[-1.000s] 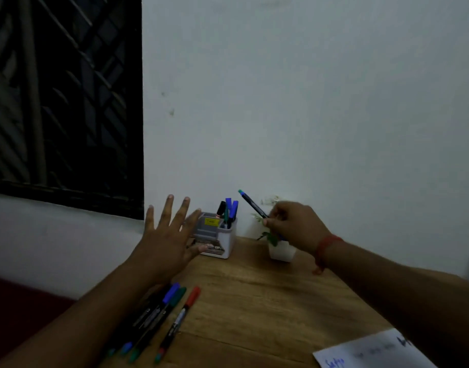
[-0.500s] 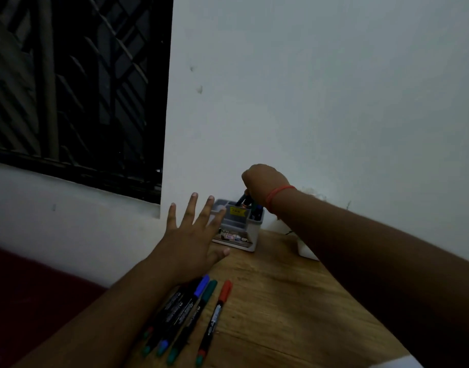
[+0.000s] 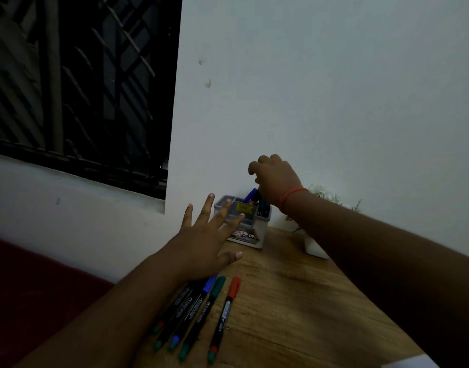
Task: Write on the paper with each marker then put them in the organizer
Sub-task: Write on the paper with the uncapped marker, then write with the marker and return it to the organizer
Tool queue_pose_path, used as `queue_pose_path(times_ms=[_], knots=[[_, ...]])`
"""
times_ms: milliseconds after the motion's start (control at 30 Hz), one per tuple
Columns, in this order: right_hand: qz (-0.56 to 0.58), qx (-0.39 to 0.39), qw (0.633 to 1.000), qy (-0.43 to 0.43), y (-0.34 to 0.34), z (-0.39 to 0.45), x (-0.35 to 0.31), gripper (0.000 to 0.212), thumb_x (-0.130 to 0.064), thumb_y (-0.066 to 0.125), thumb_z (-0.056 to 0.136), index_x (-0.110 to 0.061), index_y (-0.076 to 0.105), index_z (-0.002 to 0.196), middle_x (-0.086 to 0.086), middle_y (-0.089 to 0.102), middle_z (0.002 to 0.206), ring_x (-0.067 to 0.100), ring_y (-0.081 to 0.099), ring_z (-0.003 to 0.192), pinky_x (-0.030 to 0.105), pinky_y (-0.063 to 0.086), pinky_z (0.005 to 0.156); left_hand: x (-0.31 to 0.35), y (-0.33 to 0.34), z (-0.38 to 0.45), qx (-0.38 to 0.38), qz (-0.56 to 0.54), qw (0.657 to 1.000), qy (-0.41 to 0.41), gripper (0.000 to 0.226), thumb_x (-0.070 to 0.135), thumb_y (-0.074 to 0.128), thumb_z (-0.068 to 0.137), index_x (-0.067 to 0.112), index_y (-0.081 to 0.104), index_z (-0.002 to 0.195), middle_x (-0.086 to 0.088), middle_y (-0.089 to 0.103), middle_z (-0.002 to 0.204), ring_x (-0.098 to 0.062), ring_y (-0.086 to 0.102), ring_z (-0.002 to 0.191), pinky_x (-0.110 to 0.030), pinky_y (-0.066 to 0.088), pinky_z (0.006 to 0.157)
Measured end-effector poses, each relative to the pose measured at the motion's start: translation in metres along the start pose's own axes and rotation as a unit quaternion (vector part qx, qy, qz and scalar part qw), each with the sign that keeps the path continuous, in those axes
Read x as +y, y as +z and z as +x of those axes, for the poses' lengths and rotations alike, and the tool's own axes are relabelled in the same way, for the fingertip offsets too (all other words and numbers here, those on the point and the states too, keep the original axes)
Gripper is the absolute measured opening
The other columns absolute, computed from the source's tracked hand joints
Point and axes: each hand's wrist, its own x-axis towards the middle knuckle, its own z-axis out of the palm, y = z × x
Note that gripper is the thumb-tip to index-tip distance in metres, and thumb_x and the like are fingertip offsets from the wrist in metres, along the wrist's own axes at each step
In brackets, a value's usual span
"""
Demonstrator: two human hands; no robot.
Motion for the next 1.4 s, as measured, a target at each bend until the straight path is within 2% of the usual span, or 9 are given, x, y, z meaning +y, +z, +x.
queue_pose_path(times_ms=[167, 300, 400, 600, 900, 1000, 1133, 1267, 1400], knots=[[0.070, 0.079, 0.994, -0.021, -0.010, -0.037, 0.006, 0.023, -0.007, 0.063, 0.091, -0.015, 0.064, 0.113, 0.008, 0.066, 0.111, 0.031, 0.058, 0.100, 0.040, 0.047, 0.081, -0.003, -0.009, -0.011, -0.048, -0.119, 0.987, 0.098, 0.058, 0.053, 0.047, 0.096, 0.048, 0.025, 0.149, 0.020, 0.004, 0.162, -0.011, -0.020, 0.148, -0.054, -0.015, 0.117], [0.087, 0.069, 0.992, -0.056, -0.011, -0.075, 0.004, 0.017, -0.011, 0.066, 0.090, -0.015, 0.065, 0.107, 0.007, 0.068, 0.101, 0.032, 0.059, 0.090, 0.040, 0.047, 0.075, -0.003, -0.015, -0.017, -0.096, -0.259, 0.953, 0.124, 0.044, 0.024, 0.066, 0.086, 0.040, 0.062, 0.127, 0.020, 0.046, 0.146, -0.005, 0.024, 0.144, -0.009, 0.001, 0.111], [0.113, 0.050, 0.991, -0.044, -0.011, -0.100, 0.006, 0.013, -0.020, 0.066, 0.092, -0.017, 0.064, 0.105, 0.005, 0.069, 0.098, 0.031, 0.062, 0.089, 0.043, 0.050, 0.077, 0.002, -0.024, -0.021, -0.149, -0.286, 0.939, 0.119, 0.041, 0.023, 0.061, 0.079, 0.039, 0.070, 0.116, 0.021, 0.059, 0.132, -0.005, 0.044, 0.131, -0.021, 0.029, 0.108], [0.165, 0.014, 0.986, 0.014, -0.027, -0.126, 0.017, 0.021, -0.031, 0.059, 0.099, -0.017, 0.065, 0.113, 0.001, 0.069, 0.101, 0.022, 0.064, 0.090, 0.043, 0.053, 0.083, 0.017, -0.030, -0.023, -0.154, -0.235, 0.947, 0.153, 0.036, 0.015, 0.063, 0.078, 0.030, 0.073, 0.109, 0.013, 0.066, 0.118, -0.002, 0.057, 0.111, -0.035, 0.047, 0.100], [0.197, -0.009, 0.979, 0.058, -0.038, -0.167, 0.043, 0.021, -0.035, 0.058, 0.098, -0.021, 0.063, 0.113, -0.005, 0.067, 0.098, 0.016, 0.063, 0.085, 0.032, 0.051, 0.073, 0.040, -0.028, -0.016, -0.109, -0.111, 0.965, 0.212, 0.020, 0.030, 0.066, 0.090, 0.036, 0.069, 0.109, 0.020, 0.065, 0.112, 0.000, 0.054, 0.111, -0.048, 0.025, 0.115], [0.189, -0.021, 0.980, 0.059, -0.041, -0.191, 0.052, 0.017, -0.031, 0.059, 0.098, -0.022, 0.063, 0.111, -0.006, 0.066, 0.095, 0.012, 0.059, 0.082, 0.027, 0.044, 0.070, 0.043, -0.027, -0.016, -0.075, -0.118, 0.967, 0.211, 0.018, 0.030, 0.064, 0.092, 0.037, 0.069, 0.109, 0.021, 0.065, 0.109, 0.000, 0.053, 0.107, -0.042, 0.034, 0.110], [0.147, -0.052, 0.987, 0.028, -0.049, -0.228, 0.063, 0.020, -0.026, 0.063, 0.096, -0.028, 0.061, 0.116, -0.009, 0.071, 0.102, 0.010, 0.065, 0.083, 0.029, 0.053, 0.080, 0.048, -0.027, -0.017, 0.004, -0.190, 0.966, 0.177, 0.020, 0.028, 0.063, 0.093, 0.037, 0.069, 0.109, 0.021, 0.065, 0.101, 0.003, 0.052, 0.097, -0.028, 0.047, 0.088], [0.127, -0.094, 0.987, 0.008, -0.062, -0.261, 0.068, 0.031, -0.037, 0.061, 0.097, -0.034, 0.055, 0.127, -0.015, 0.065, 0.112, 0.006, 0.060, 0.094, 0.020, 0.044, 0.081, 0.062, -0.025, -0.014, 0.081, -0.219, 0.957, 0.174, 0.020, 0.023, 0.064, 0.093, 0.028, 0.070, 0.111, 0.014, 0.066, 0.101, 0.003, 0.053, 0.095, -0.015, 0.042, 0.083], [0.191, -0.106, 0.976, 0.021, -0.074, -0.287, 0.076, 0.040, -0.048, 0.063, 0.092, -0.040, 0.050, 0.129, -0.019, 0.064, 0.114, 0.000, 0.061, 0.088, 0.020, 0.053, 0.077, 0.099, -0.031, -0.007, 0.120, -0.229, 0.945, 0.201, 0.020, 0.021, 0.062, 0.094, 0.027, 0.068, 0.112, 0.025, 0.057, 0.098, 0.010, 0.050, 0.092, -0.009, 0.038, 0.078]])
